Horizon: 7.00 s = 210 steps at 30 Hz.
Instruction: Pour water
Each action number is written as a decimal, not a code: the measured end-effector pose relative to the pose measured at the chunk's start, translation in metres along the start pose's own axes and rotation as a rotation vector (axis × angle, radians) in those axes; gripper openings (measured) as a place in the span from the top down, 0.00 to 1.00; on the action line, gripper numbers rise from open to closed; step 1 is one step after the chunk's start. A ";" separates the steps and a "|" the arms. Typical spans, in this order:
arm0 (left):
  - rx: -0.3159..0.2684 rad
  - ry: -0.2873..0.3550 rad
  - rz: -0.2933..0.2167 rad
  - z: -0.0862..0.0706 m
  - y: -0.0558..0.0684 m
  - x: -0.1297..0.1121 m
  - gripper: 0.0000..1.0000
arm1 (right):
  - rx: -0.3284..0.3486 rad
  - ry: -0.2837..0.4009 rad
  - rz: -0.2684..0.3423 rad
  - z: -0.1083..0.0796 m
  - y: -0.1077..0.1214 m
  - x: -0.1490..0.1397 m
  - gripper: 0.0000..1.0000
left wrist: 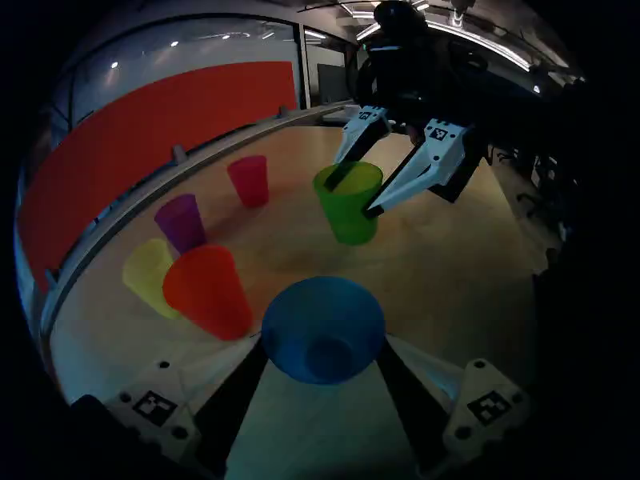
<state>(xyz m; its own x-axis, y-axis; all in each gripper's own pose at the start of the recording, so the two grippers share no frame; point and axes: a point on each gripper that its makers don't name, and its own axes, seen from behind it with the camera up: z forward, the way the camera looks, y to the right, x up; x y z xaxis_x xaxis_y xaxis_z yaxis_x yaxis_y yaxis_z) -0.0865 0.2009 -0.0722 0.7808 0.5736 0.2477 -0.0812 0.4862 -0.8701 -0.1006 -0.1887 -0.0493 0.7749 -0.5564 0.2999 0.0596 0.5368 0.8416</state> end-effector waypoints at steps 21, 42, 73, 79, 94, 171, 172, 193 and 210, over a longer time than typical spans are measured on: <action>0.027 -0.059 -0.011 -0.006 -0.004 -0.021 0.02 | 0.006 0.004 0.019 0.009 -0.002 -0.007 0.10; 0.047 -0.064 -0.040 -0.022 -0.008 -0.030 0.02 | -0.013 -0.016 -0.004 0.012 0.001 -0.019 0.09; 0.205 -0.014 -0.128 -0.069 -0.025 -0.040 0.02 | -0.136 0.025 0.061 -0.045 0.004 -0.040 0.00; 0.250 0.001 -0.162 -0.081 -0.029 -0.044 0.02 | -0.175 0.039 0.081 -0.066 0.006 -0.049 0.00; 0.399 0.036 -0.233 -0.107 -0.055 -0.055 0.02 | -0.308 0.106 0.139 -0.103 0.021 -0.050 0.00; 1.105 0.572 -0.376 -0.191 -0.172 -0.003 0.02 | -0.973 0.598 0.366 -0.192 0.130 0.032 0.00; 1.100 0.573 -0.378 -0.189 -0.171 -0.004 0.02 | -0.974 0.601 0.365 -0.193 0.130 0.033 0.00; 1.041 0.581 -0.398 -0.167 -0.168 -0.017 0.02 | -0.970 0.612 0.366 -0.199 0.130 0.038 0.00; 1.008 0.561 -0.432 -0.154 -0.169 -0.028 0.02 | -0.974 0.614 0.360 -0.203 0.131 0.043 0.00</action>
<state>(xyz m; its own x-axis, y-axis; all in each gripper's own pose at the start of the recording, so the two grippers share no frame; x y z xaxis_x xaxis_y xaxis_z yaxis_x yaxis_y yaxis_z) 0.0009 0.0013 0.0020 1.0000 -0.0026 -0.0006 0.0026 0.9999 0.0168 0.0679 -0.0136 -0.0177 0.9990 -0.0243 -0.0386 0.0236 0.9996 -0.0172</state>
